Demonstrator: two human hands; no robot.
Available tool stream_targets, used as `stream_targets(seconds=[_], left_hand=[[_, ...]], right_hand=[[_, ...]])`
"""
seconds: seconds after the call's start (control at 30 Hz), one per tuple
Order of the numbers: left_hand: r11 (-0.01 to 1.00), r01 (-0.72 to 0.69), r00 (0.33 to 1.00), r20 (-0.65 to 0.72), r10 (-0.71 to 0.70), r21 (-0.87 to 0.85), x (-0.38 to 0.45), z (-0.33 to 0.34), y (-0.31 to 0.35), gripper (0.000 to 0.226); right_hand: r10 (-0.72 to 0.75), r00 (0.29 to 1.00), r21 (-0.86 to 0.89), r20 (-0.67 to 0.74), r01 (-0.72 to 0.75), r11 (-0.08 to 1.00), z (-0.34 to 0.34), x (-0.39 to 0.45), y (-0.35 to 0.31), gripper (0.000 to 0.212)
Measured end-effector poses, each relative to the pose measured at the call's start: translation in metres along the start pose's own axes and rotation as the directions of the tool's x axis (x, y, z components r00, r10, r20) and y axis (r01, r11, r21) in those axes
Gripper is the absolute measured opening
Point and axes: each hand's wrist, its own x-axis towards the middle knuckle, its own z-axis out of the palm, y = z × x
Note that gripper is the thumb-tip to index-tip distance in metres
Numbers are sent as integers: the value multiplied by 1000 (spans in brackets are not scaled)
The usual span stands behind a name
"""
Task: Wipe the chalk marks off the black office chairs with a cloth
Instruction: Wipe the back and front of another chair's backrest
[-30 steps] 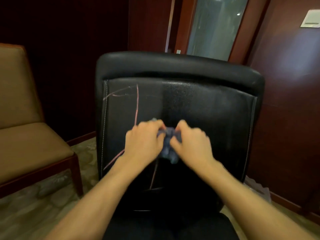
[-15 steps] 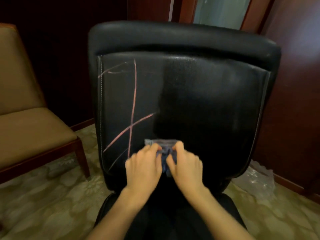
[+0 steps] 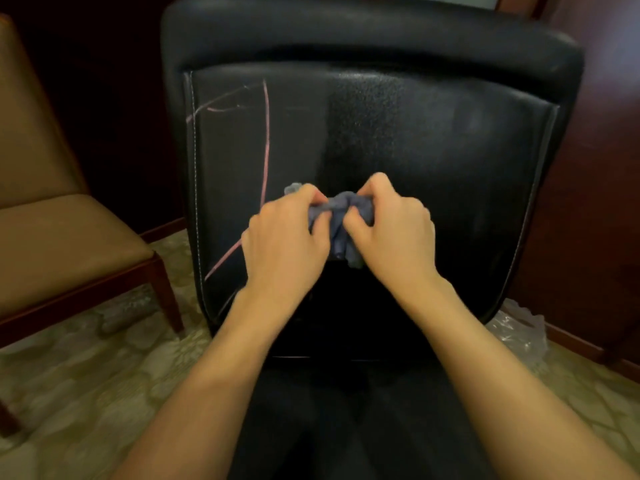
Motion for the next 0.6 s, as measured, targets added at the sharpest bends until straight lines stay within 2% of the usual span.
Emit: stream_targets(seconds=[0.1, 0.27, 0.4, 0.47, 0.6], left_hand=[[994, 66, 987, 142, -78, 86, -4, 14, -14, 18], [967, 194, 941, 249, -230, 163, -80, 59, -57, 24], [910, 327, 828, 388, -406, 253, -118, 97, -91, 27], [892, 365, 763, 463, -450, 267, -135, 109, -103, 27], [878, 443, 738, 482, -472, 182, -151, 119, -121, 25]], right_hand=[[53, 990, -87, 132, -42, 995, 23, -11, 12, 27], [167, 937, -44, 308, -161, 986, 81, -80, 46, 26], [232, 872, -163, 431, -177, 970, 123, -118, 66, 24], [268, 825, -208, 497, -186, 960, 138, -139, 73, 25], [275, 832, -177, 482, -215, 960, 149, -156, 77, 22]])
